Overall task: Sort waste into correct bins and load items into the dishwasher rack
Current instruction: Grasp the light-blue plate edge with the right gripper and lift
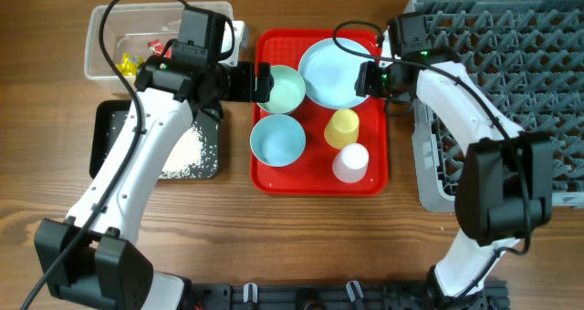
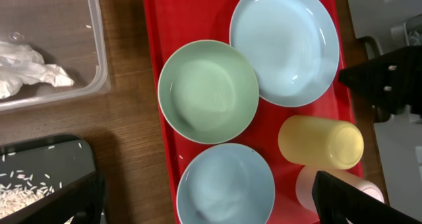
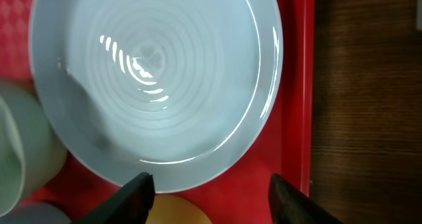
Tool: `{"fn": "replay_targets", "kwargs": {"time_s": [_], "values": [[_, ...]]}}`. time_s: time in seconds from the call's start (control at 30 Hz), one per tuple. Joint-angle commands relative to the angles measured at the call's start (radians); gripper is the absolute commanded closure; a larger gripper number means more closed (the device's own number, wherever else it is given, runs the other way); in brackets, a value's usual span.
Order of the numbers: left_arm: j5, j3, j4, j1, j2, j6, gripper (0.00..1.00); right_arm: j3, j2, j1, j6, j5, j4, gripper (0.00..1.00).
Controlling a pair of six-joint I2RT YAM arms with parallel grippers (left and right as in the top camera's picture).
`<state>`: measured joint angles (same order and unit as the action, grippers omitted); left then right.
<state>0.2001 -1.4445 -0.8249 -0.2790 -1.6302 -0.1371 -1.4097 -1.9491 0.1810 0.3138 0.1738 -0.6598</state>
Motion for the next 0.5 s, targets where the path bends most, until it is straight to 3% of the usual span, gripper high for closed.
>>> {"fn": "replay_targets", "kwargs": {"time_s": [0.0,0.13,0.33,0.47], "values": [[0.008,0.008,0.011,0.007,-0.006,-0.009,0.00,-0.008,-0.058,0.003,0.005,-0.018,0.022,0.44],[0.008,0.008,0.010,0.007,-0.006,-0.009,0.00,-0.005,-0.095,0.003,0.012,-0.021,0.070,0.53],[0.008,0.008,-0.004,0.007,-0.006,-0.005,0.00,-0.003,-0.163,0.003,0.030,-0.021,0.112,0.57],[-0.071,0.008,-0.007,0.008,-0.006,0.002,0.00,-0.004,-0.170,0.003,0.031,-0.021,0.138,0.83]]}}
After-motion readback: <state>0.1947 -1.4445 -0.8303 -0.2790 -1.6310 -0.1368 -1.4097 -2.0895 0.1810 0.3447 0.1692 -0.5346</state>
